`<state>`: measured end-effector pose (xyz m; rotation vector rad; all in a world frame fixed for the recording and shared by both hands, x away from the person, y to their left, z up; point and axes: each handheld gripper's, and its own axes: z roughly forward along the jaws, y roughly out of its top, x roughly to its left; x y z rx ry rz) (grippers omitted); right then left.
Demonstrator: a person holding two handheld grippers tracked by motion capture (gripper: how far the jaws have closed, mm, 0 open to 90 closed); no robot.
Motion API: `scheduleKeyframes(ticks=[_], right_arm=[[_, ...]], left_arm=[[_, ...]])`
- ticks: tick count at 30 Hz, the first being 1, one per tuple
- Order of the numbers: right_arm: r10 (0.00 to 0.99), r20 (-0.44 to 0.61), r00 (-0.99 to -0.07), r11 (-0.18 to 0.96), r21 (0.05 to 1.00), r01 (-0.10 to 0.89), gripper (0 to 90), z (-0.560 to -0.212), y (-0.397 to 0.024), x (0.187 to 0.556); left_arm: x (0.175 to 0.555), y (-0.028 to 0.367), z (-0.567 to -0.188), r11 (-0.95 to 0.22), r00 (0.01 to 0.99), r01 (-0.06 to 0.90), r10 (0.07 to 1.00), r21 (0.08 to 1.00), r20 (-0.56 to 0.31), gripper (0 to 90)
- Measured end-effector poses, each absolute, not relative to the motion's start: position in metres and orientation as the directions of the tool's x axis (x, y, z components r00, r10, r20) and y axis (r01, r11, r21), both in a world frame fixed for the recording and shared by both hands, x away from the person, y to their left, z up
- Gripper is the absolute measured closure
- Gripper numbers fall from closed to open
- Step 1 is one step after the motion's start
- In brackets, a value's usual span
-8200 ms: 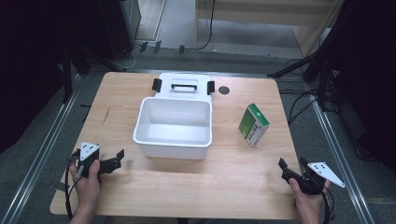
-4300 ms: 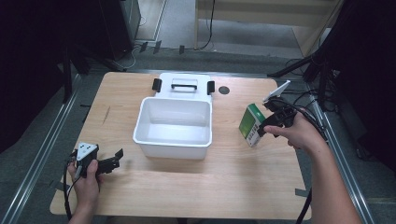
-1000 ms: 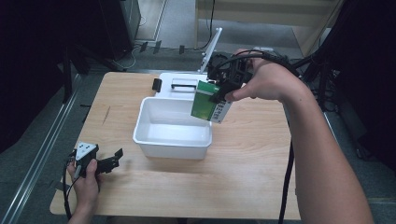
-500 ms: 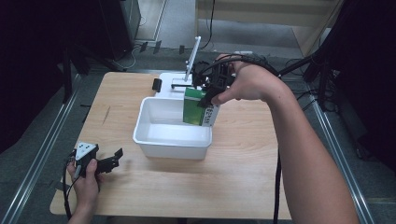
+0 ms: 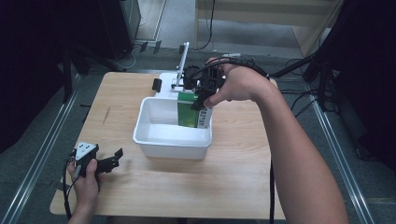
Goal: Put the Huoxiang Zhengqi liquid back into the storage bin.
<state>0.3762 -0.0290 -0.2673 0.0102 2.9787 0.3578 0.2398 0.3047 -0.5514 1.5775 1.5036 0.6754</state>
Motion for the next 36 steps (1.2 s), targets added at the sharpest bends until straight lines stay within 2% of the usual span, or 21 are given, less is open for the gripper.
scheduleKeyframes(ticks=[5, 10, 23, 36], right_arm=[[0.001, -0.132, -0.991, 0.974, 0.226, -0.029, 64.4, -0.275, -0.025, 0.380], [0.020, -0.118, -0.993, 0.977, 0.211, -0.006, 64.4, -0.280, -0.027, 0.382], [-0.027, -0.099, -0.995, 0.975, 0.215, -0.048, 64.4, -0.299, -0.032, 0.388], [-0.050, -0.107, -0.993, 0.984, 0.166, -0.067, 64.3, -0.324, -0.022, 0.388]], left_arm=[[0.240, 0.305, -0.551, 0.066, 0.139, 0.529, 0.977, 0.846, -0.163, 2.1], [0.240, 0.305, -0.552, 0.065, 0.140, 0.530, 0.977, 0.845, -0.163, 2.1], [0.240, 0.304, -0.552, 0.060, 0.140, 0.527, 0.978, 0.847, -0.157, 2.1], [0.240, 0.304, -0.551, 0.058, 0.142, 0.532, 0.977, 0.845, -0.157, 2.1]])
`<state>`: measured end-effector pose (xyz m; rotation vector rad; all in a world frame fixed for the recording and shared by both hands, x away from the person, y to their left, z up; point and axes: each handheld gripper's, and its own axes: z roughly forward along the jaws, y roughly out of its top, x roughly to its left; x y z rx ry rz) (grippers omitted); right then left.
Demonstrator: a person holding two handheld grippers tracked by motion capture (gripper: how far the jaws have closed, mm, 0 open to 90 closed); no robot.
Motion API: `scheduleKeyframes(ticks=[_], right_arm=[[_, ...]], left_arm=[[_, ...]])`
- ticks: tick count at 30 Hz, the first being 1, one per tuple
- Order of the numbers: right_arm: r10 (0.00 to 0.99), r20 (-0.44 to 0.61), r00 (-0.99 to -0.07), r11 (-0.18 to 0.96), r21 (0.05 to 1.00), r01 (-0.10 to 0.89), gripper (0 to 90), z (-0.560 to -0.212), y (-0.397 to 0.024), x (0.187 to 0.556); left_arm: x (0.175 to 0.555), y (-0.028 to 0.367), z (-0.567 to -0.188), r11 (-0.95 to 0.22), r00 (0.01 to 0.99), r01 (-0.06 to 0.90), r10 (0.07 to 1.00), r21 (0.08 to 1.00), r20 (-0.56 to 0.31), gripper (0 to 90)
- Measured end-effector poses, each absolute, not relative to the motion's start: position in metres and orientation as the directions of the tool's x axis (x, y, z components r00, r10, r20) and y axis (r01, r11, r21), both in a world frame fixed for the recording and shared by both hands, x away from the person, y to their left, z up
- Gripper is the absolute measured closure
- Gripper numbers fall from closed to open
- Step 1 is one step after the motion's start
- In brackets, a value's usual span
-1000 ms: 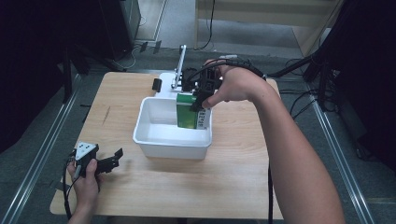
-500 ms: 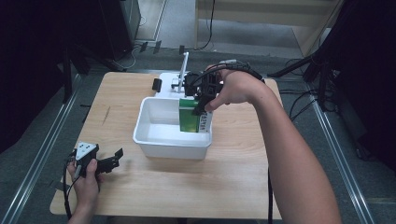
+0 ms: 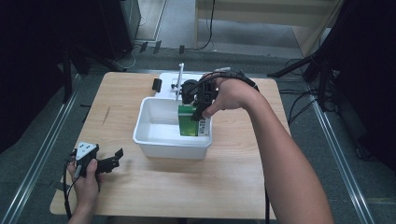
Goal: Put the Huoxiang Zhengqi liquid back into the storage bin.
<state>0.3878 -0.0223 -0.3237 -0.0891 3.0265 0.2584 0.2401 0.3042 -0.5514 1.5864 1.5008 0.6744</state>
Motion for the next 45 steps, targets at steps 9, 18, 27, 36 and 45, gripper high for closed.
scheduleKeyframes(ticks=[9, 18, 27, 36, 45], right_arm=[[-0.061, -0.115, -0.991, 0.987, 0.144, -0.077, 64.2, -0.343, -0.017, 0.389], [-0.060, -0.105, -0.993, 0.987, 0.144, -0.075, 64.2, -0.359, -0.018, 0.392], [-0.068, -0.089, -0.994, 0.990, 0.116, -0.078, 64.2, -0.375, -0.012, 0.392], [-0.058, -0.078, -0.995, 0.992, 0.104, -0.066, 64.1, -0.387, -0.013, 0.393], [-0.050, -0.058, -0.997, 0.991, 0.119, -0.057, 63.2, -0.396, -0.016, 0.395]], left_arm=[[0.240, 0.304, -0.551, 0.059, 0.142, 0.532, 0.977, 0.845, -0.158, 2.1], [0.240, 0.304, -0.551, 0.056, 0.144, 0.532, 0.977, 0.845, -0.155, 2.1], [0.240, 0.304, -0.551, 0.059, 0.142, 0.531, 0.977, 0.846, -0.158, 2.1], [0.240, 0.304, -0.551, 0.060, 0.143, 0.531, 0.977, 0.845, -0.159, 2.1], [0.241, 0.304, -0.551, 0.059, 0.143, 0.532, 0.977, 0.845, -0.158, 2.1]])
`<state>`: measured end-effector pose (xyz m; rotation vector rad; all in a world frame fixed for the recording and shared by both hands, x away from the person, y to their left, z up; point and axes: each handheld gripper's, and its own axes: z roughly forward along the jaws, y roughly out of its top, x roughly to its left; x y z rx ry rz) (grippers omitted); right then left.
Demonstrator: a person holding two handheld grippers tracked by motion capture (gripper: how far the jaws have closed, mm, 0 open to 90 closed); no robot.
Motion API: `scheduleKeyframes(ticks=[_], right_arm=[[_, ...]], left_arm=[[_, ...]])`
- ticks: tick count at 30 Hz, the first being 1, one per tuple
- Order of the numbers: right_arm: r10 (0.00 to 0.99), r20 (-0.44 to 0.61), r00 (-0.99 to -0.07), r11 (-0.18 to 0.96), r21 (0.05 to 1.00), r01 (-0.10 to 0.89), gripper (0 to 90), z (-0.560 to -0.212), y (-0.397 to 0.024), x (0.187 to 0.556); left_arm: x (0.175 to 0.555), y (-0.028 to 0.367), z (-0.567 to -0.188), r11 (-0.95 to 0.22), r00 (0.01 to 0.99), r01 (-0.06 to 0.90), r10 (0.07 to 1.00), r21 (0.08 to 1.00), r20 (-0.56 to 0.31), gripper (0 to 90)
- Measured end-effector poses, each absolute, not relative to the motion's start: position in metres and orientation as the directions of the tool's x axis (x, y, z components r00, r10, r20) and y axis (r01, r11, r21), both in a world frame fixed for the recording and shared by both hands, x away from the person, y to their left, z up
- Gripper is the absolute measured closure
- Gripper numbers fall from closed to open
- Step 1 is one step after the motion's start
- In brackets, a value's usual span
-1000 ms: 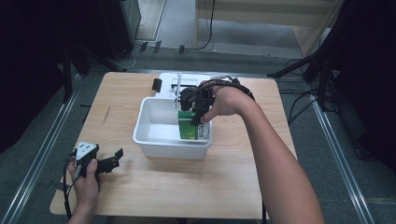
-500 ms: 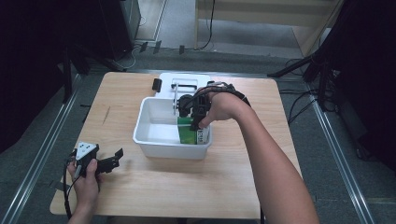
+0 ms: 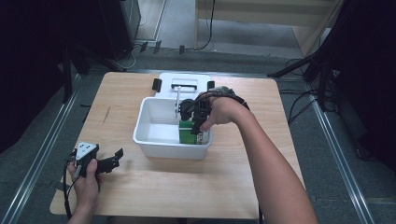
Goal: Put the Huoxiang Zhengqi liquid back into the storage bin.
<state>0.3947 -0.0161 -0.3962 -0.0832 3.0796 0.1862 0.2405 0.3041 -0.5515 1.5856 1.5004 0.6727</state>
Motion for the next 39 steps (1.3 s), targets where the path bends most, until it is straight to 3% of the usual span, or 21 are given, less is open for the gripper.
scheduleKeyframes(ticks=[9, 24, 31, 39], right_arm=[[-0.038, -0.052, -0.998, 0.996, 0.082, -0.042, 51.1, -0.402, -0.015, 0.392], [0.120, -0.101, -0.988, 0.990, 0.084, 0.112, 15.1, -0.394, -0.017, 0.387], [0.152, -0.127, -0.980, 0.981, 0.138, 0.135, 3.6, -0.387, -0.020, 0.387], [0.235, -0.110, -0.966, 0.947, 0.251, 0.201, 0.0, -0.373, -0.029, 0.388]], left_arm=[[0.240, 0.304, -0.551, 0.060, 0.142, 0.532, 0.977, 0.845, -0.158, 2.1], [0.241, 0.304, -0.551, 0.059, 0.143, 0.531, 0.977, 0.846, -0.158, 2.1], [0.241, 0.304, -0.552, 0.059, 0.143, 0.530, 0.977, 0.846, -0.157, 2.1], [0.241, 0.304, -0.552, 0.058, 0.144, 0.530, 0.977, 0.846, -0.156, 2.1]])
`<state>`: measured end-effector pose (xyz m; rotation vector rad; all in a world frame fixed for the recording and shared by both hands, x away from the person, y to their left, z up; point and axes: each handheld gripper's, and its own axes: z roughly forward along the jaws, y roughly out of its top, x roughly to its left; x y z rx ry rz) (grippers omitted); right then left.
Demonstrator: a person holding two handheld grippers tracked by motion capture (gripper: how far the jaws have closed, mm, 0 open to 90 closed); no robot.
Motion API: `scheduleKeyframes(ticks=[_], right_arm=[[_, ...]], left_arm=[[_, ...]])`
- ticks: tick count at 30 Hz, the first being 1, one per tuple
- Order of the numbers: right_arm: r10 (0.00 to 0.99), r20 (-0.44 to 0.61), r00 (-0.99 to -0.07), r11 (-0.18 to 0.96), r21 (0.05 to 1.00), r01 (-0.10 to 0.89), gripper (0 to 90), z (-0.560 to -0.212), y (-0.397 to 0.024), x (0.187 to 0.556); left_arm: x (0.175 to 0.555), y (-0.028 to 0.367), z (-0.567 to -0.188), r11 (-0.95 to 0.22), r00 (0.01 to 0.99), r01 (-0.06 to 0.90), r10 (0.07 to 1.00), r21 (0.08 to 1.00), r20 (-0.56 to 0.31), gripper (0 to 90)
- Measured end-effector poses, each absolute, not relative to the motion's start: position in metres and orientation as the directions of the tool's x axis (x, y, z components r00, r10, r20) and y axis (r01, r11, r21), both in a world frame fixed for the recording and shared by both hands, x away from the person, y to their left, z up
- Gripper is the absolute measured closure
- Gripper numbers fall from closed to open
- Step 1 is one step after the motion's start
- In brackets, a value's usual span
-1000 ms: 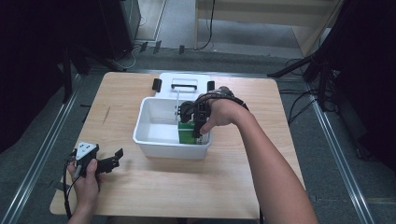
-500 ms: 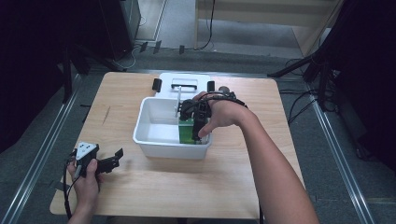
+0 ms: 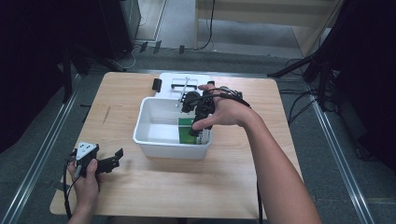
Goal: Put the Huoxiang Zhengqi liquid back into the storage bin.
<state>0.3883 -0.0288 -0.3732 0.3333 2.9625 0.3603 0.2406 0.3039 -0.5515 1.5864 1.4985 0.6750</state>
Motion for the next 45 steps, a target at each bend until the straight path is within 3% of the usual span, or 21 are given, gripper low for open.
scheduleKeyframes(ticks=[15, 27, 39, 45], right_arm=[[0.364, -0.090, -0.927, 0.795, 0.548, 0.259, 0.0, -0.359, -0.064, 0.386], [0.604, -0.034, -0.796, 0.528, 0.765, 0.368, 0.0, -0.369, -0.101, 0.380], [0.784, -0.012, -0.621, 0.248, 0.922, 0.296, 0.0, -0.382, -0.134, 0.365], [0.855, -0.033, -0.517, 0.172, 0.959, 0.224, 0.0, -0.390, -0.147, 0.354]], left_arm=[[0.241, 0.303, -0.552, 0.055, 0.141, 0.528, 0.978, 0.847, -0.152, 2.1], [0.240, 0.303, -0.552, 0.054, 0.141, 0.528, 0.978, 0.847, -0.150, 2.1], [0.240, 0.303, -0.551, 0.051, 0.141, 0.529, 0.979, 0.847, -0.147, 2.1], [0.240, 0.303, -0.551, 0.049, 0.141, 0.528, 0.979, 0.848, -0.144, 2.1]])
